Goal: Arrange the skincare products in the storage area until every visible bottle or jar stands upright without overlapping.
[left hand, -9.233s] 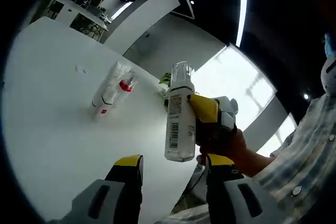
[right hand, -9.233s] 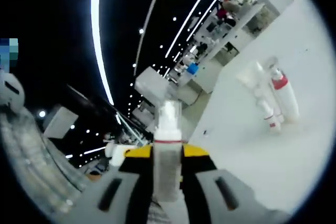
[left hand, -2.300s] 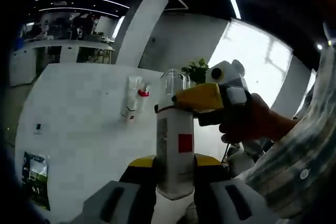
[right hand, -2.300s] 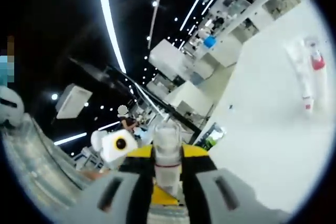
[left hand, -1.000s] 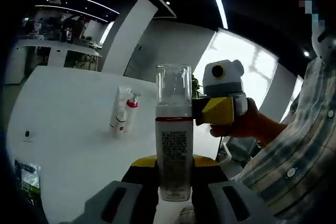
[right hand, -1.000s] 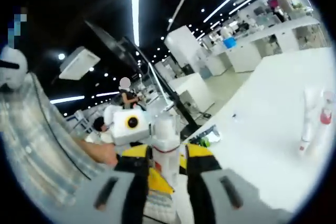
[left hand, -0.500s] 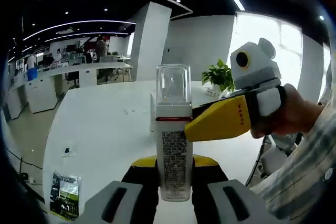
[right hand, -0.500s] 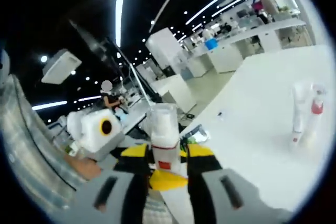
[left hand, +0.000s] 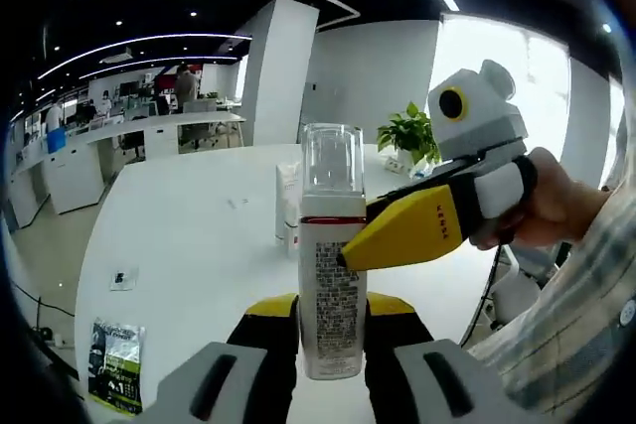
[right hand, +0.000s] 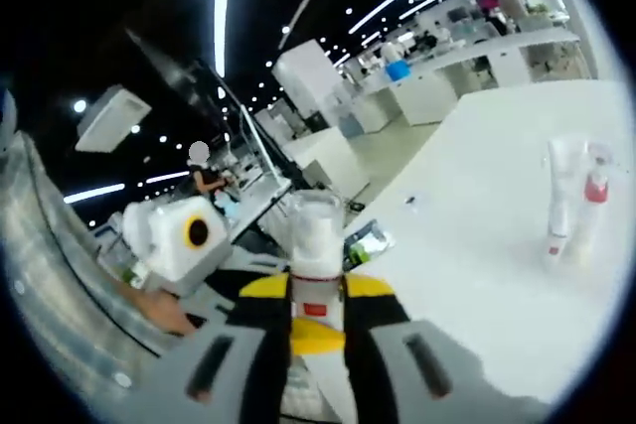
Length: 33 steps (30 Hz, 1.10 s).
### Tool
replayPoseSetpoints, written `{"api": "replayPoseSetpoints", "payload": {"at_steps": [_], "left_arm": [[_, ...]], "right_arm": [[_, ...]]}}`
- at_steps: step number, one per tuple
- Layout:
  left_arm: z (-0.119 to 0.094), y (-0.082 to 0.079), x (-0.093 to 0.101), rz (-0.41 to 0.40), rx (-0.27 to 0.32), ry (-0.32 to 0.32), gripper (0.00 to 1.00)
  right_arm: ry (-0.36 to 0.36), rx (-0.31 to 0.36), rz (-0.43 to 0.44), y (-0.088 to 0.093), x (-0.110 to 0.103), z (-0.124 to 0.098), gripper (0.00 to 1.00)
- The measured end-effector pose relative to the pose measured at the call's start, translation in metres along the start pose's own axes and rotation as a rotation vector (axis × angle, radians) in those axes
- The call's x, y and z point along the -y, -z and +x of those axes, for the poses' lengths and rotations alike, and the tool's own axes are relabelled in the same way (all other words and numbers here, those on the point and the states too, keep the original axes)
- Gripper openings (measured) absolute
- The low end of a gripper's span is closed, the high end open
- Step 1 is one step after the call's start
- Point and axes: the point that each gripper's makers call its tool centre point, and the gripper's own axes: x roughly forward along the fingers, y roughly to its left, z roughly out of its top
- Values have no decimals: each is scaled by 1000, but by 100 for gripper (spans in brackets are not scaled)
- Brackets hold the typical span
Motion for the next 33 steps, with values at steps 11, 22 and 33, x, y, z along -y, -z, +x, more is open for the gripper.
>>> {"api": "replayPoseSetpoints", "payload": {"at_steps": [11, 22, 33], "left_arm": [[-7, 39, -16, -74, -110, -29, 37], [-14, 30, -16, -165, -63, -9, 37], [-25, 42, -16, -232, -69, -14, 37]], "right_arm": [[126, 29, 10, 13, 50, -14, 17], [319, 54, -120, 3, 110, -35, 17], [536, 102, -236, 3, 174, -55, 17]]}}
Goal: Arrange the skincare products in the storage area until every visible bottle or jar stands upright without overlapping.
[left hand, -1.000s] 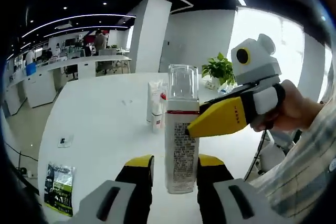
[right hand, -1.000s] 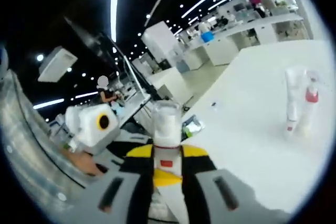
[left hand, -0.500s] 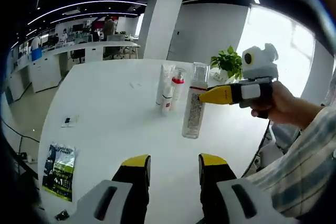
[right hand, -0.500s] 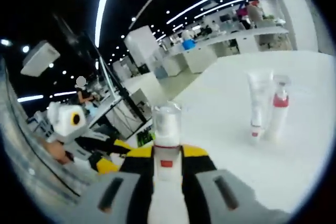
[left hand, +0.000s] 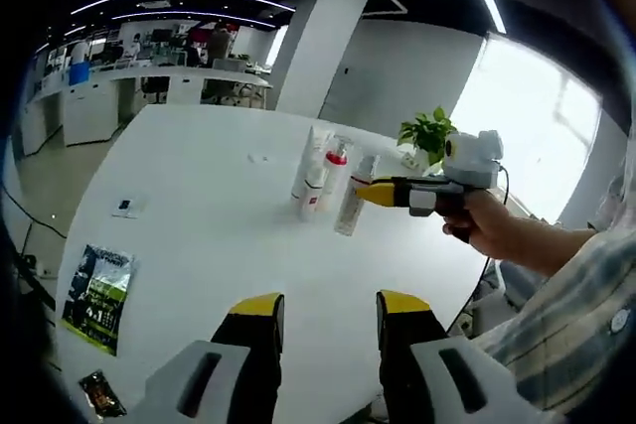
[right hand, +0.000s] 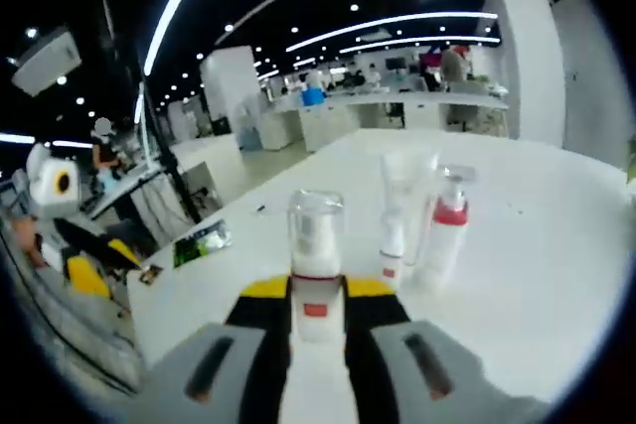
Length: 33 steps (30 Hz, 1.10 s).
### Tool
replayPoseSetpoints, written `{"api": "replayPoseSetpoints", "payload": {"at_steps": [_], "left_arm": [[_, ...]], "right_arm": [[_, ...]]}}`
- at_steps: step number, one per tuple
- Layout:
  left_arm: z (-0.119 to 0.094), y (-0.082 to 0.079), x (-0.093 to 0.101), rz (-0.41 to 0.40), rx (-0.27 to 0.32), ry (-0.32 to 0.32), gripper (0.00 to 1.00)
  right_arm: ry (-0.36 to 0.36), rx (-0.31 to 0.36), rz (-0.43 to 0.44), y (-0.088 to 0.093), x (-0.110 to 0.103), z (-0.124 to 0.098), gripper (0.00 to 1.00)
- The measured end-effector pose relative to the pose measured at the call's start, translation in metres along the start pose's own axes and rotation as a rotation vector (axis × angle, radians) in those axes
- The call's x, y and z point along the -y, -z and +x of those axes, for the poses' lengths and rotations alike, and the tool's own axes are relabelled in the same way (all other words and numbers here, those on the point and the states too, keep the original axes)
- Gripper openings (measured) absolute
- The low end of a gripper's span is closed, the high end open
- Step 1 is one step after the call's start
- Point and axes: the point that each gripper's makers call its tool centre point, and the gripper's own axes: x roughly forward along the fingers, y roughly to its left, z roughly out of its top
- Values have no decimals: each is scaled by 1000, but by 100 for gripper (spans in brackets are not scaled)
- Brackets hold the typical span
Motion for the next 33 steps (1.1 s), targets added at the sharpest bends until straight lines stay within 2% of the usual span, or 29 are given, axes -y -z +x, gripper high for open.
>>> {"api": "replayPoseSetpoints", "payload": {"at_steps": [5, 7, 12, 17, 21, 25, 27, 30, 33], "left_arm": [[-3, 2, -1, -16, 9, -13, 37], [-2, 4, -1, -17, 12, -13, 37], [-1, 8, 1, -29, 1, -10, 38], [-1, 15, 4, -45, -29, 5, 39], [-4, 20, 3, -61, -36, -5, 47], [-8, 24, 0, -70, -42, -12, 47], [-9, 25, -1, -73, -44, -15, 47], [-9, 24, -3, -77, -44, -18, 47], [-10, 24, -4, -78, -39, -23, 47]], "right_arm": [[100, 14, -7, 7, 34, 7, 17], [131, 9, -72, 8, 42, 7, 17], [167, 24, -23, 15, 55, 12, 17], [209, 26, -19, 21, 68, 17, 17], [232, 18, -13, 27, 76, 22, 17], [254, 20, -12, 30, 81, 26, 17], [267, 28, -16, 29, 84, 27, 17], [293, 108, -33, 19, 90, 30, 17], [308, 120, -38, 20, 94, 35, 16]]}}
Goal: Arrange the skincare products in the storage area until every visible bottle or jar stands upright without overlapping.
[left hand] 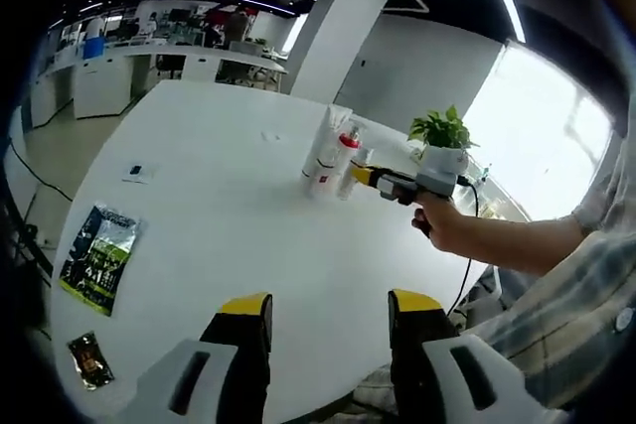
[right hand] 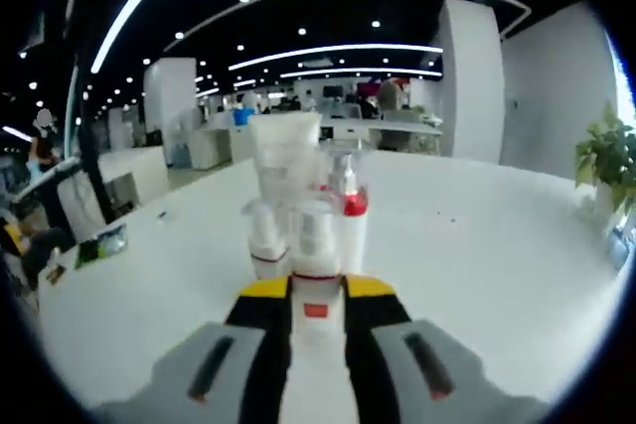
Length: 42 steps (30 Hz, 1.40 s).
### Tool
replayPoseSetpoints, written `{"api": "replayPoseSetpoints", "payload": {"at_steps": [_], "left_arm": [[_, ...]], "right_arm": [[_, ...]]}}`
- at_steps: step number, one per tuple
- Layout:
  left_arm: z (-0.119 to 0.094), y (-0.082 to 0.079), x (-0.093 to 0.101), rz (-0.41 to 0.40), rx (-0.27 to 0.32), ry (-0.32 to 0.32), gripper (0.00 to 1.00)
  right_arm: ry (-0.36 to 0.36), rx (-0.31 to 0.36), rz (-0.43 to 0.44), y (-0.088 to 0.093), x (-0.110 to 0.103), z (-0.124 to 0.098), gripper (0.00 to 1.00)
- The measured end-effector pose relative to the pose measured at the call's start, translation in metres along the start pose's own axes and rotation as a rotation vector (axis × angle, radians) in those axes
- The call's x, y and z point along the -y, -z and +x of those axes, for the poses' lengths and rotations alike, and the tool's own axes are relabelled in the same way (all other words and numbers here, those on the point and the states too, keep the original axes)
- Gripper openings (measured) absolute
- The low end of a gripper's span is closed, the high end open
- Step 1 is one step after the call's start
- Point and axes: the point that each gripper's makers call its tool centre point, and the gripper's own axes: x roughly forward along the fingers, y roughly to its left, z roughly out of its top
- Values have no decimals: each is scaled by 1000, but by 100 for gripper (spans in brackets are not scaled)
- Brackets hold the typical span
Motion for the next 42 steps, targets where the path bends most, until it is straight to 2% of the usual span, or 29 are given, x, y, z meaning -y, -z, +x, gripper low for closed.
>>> {"api": "replayPoseSetpoints", "payload": {"at_steps": [9, 12, 13, 17, 19, 22, 25, 29, 30, 31, 32, 33, 42], "left_arm": [[-4, -2, -7, -19, 10, -20, 47], [-4, -2, -9, -21, 11, -28, 47], [-4, -2, -10, -20, 13, -33, 47], [-3, 0, -12, -27, 11, -40, 47], [-2, 1, -12, -27, 8, -40, 47], [-2, 1, -12, -28, 9, -40, 47], [-2, 3, -14, -37, 9, -45, 47], [-4, 4, -17, -40, 8, -51, 47], [-5, 4, -18, -43, 10, -54, 47], [-5, 4, -18, -46, 10, -54, 47], [-5, 5, -19, -47, 7, -55, 47], [-5, 6, -19, -46, 4, -56, 47], [-4, 7, -18, -50, 2, -52, 47]], "right_arm": [[22, 9, 0, 13, 0, 6, 16], [53, 0, -17, 16, 4, 6, 17], [65, 20, -27, 14, 6, 5, 17], [86, 15, 2, 18, 11, 6, 17], [108, 43, 28, 16, 15, 6, 16], [112, 50, 47, 17, 15, 7, 16], [130, -47, 33, 38, 14, 9, 16], [131, -42, 54, 41, 10, 8, 15], [128, -44, 48, 41, 8, 8, 10], [122, -64, 46, 46, 8, 8, 1], [102, -84, 134, 53, 3, 11, 0], [103, -81, 103, 53, 7, 13, 1], [106, -78, 137, 54, 7, 13, 13]]}}
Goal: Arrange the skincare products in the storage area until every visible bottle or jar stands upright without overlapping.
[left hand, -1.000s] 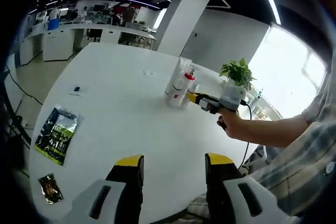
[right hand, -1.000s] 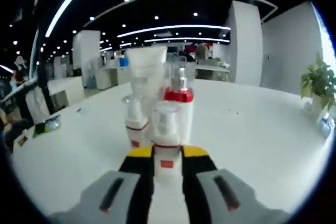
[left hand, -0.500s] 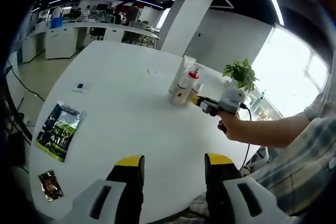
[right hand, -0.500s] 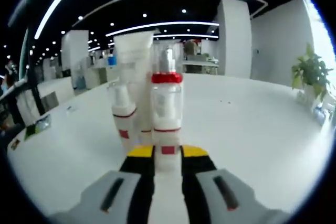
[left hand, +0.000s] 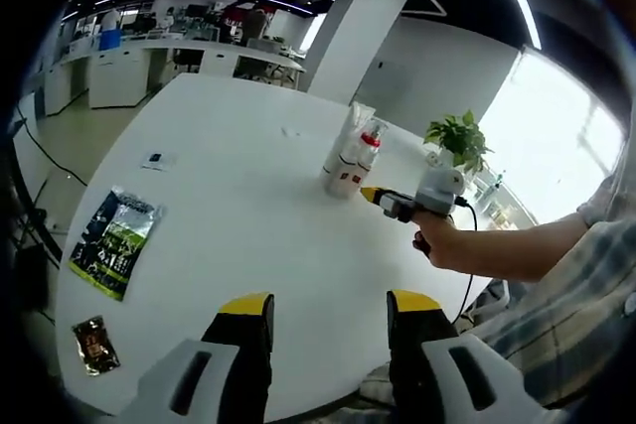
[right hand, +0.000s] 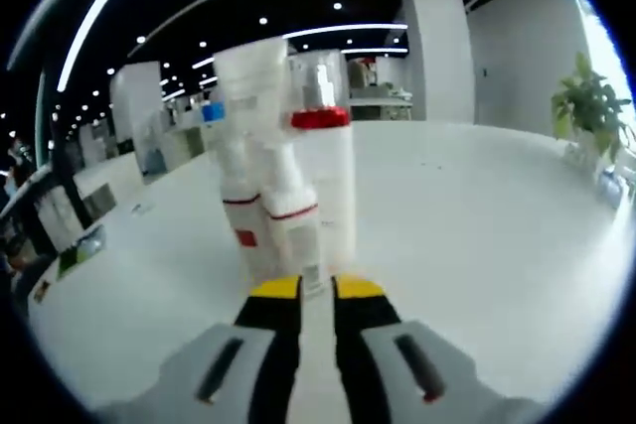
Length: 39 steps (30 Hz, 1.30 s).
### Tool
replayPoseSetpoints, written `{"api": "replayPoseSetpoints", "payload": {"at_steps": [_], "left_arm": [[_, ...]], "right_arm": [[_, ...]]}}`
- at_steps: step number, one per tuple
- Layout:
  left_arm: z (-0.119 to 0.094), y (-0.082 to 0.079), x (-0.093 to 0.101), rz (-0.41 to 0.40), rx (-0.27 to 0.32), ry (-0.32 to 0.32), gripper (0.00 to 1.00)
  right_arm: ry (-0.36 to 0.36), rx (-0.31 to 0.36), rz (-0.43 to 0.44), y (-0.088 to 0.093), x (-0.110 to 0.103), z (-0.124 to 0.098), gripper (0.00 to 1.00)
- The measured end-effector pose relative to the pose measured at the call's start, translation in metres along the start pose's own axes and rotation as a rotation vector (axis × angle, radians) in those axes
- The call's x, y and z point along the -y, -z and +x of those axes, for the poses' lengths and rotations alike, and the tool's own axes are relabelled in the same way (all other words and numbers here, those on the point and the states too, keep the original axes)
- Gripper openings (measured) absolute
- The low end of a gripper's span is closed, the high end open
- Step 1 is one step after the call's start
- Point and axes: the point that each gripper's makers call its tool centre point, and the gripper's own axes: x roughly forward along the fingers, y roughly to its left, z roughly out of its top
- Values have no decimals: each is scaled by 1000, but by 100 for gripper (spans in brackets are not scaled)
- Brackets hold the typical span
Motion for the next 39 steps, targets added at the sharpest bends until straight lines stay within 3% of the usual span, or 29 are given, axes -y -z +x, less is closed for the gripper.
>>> {"api": "replayPoseSetpoints", "payload": {"at_steps": [14, 25, 39], "left_arm": [[-1, 6, 0, -4, -10, 1, 47], [4, 6, 2, 6, -22, 6, 46], [5, 9, 0, 6, -34, 13, 46]], "right_arm": [[-41, 1, -13, -6, -10, 6, 24], [-3, -3, 26, -9, 5, -1, 24], [17, -20, 11, -8, 16, -5, 24]]}}
